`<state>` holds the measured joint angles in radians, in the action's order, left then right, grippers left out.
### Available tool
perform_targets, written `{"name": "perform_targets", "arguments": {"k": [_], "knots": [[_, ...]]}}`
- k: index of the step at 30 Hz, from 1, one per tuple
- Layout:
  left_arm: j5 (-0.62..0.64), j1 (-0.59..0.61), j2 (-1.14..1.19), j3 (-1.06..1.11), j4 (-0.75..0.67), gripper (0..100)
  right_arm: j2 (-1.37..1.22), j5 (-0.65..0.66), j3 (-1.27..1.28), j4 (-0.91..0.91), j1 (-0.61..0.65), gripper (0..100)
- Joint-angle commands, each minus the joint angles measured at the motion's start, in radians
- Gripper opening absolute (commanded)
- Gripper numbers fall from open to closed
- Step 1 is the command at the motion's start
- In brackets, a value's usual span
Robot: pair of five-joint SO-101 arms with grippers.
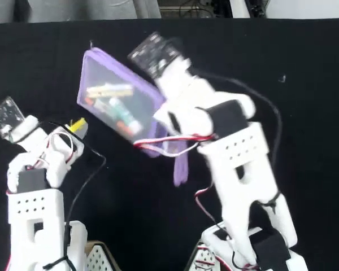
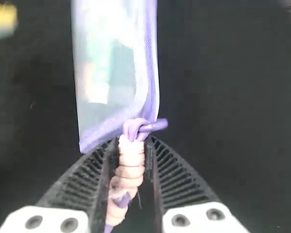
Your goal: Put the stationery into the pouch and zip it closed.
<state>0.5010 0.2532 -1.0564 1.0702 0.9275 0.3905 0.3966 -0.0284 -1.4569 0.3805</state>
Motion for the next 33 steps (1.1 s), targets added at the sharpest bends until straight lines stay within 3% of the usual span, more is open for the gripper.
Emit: {"name": "perform_targets", "arguments": {"k": [1, 16, 22, 29, 33], "knots": [[-0.044, -0.01, -0.057, 0.097, -0.132, 30, 0.042, 0.011, -0.163, -0.017, -0.066, 1.1], [-0.046, -0.01, -0.058, 0.154, -0.183, 30, 0.042, 0.12, -0.467, -0.095, -0.089, 1.1], [-0.046, -0.01, -0.06, 0.154, -0.183, 30, 0.041, 0.112, -0.584, -0.095, -0.083, 1.1], [-0.046, -0.01, -0.066, 0.154, -0.18, 30, 0.027, 0.015, -0.595, -0.029, -0.08, 1.1], [-0.046, -0.01, -0.066, 0.154, -0.18, 30, -0.044, 0.002, -0.595, -0.028, 0.006, 1.1]]}}
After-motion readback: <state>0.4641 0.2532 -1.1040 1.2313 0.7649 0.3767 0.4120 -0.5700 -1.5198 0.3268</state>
